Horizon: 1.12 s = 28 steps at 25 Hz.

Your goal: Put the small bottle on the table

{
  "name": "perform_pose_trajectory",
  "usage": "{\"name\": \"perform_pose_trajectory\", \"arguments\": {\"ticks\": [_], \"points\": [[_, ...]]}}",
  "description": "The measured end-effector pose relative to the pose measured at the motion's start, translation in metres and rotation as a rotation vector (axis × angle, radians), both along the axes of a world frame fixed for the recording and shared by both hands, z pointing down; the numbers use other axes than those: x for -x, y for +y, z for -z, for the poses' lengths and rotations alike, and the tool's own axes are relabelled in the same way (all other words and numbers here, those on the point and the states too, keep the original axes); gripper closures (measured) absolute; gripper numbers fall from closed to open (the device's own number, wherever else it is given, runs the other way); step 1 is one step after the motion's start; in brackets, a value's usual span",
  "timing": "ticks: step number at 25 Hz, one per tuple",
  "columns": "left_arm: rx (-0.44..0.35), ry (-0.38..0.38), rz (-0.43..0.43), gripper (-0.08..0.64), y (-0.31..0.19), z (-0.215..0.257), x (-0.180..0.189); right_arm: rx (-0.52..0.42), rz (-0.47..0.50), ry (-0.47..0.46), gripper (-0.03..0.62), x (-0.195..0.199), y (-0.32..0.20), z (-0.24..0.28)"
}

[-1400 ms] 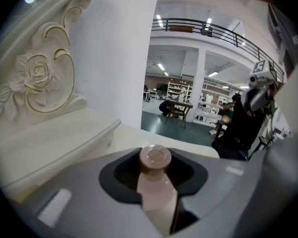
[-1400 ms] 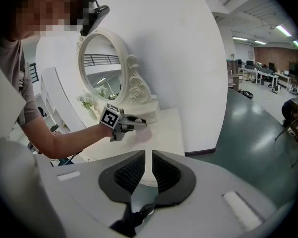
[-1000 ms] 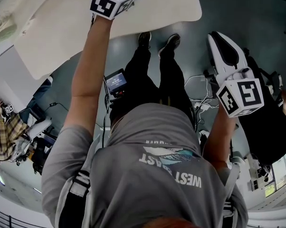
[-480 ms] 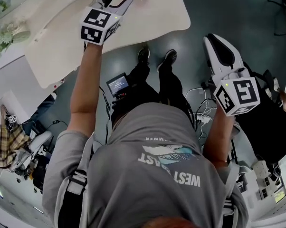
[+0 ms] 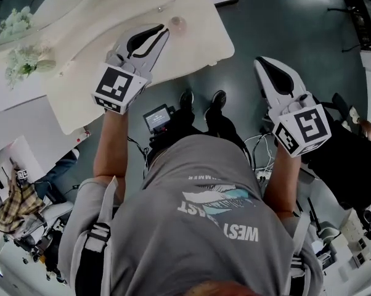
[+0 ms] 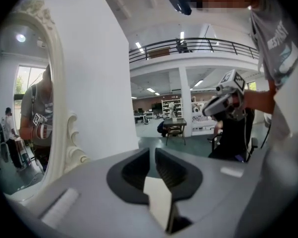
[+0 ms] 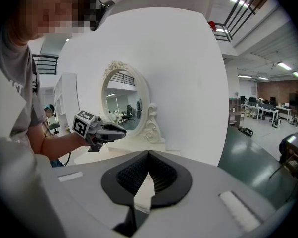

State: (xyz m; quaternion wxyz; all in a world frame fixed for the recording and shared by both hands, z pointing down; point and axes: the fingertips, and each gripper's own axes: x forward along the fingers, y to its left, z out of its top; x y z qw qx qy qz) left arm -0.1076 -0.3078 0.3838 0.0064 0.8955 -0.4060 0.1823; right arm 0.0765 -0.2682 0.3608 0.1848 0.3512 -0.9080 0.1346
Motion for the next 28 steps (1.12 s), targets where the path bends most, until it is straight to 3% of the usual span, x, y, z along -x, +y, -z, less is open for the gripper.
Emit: {"name": "perform_pose_trajectory", "arguments": {"ticks": [5,14,19,25,28], "points": [[-0.065,0.011,-0.096,0.526,0.032,0.040,-0.030,-0.071,0.014,-0.024,0.592,-0.001,0.016,0.027],[-0.110,0.052,-0.172,0.528,0.083,0.090,-0.052,-0.141,-0.009,-0.028,0.592,-0.007,0.058,0.075],[-0.100,0.068,-0.207,0.528,0.100,0.090,-0.060,-0.157,-0.043,-0.025,0.592,-0.015,0.074,0.079],[-0.101,0.049,-0.268,0.528,0.090,0.061,-0.052,-0.152,-0.079,-0.030,0.592,-0.003,0.066,0.053],[-0.083,0.078,-0.279,0.528,0.085,0.062,-0.061,-0.147,-0.095,-0.022,0.592,-0.009,0.061,0.053]]}}
